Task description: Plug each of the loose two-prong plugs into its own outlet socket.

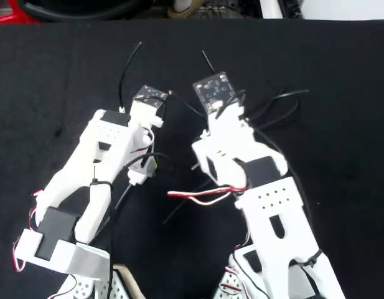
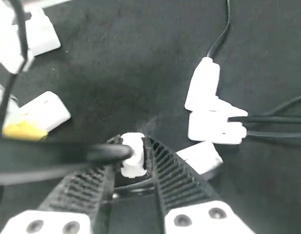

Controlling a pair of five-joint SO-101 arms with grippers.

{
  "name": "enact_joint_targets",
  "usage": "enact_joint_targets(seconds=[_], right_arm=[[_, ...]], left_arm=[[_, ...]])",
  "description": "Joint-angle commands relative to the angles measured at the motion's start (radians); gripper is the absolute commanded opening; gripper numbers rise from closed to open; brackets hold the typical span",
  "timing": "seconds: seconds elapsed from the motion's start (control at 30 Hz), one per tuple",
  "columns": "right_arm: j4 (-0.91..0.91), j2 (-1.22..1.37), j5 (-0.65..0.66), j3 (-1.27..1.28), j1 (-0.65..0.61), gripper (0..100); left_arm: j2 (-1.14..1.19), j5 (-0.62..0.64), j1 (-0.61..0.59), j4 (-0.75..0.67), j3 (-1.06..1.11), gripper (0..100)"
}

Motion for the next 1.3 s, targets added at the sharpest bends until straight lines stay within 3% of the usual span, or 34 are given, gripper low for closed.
enact_joint_targets(seconds=[0.0,0.2,0.33,0.6,0.97,1.27], right_arm=[[-0.063,-0.005,0.014,0.035,-0.078,1.2],[-0.207,-0.005,0.066,0.15,-0.173,1.2],[-0.347,0.002,0.104,0.234,-0.262,1.2],[-0.621,0.005,0.078,0.371,-0.362,1.2],[-0.651,0.351,0.127,0.182,-0.394,1.2],[-0.678,0.378,0.17,0.174,-0.388,1.2]], left_arm=[[-0.095,0.006,-0.015,0.054,-0.031,21],[-0.47,-0.003,-0.159,0.0,0.239,21],[-0.802,-0.081,-0.315,-0.118,0.51,21],[-1.274,-0.236,-0.515,-0.12,0.86,21],[-1.545,-0.336,-0.538,-0.084,1.081,21],[-1.672,-0.358,-0.53,-0.021,1.119,21]])
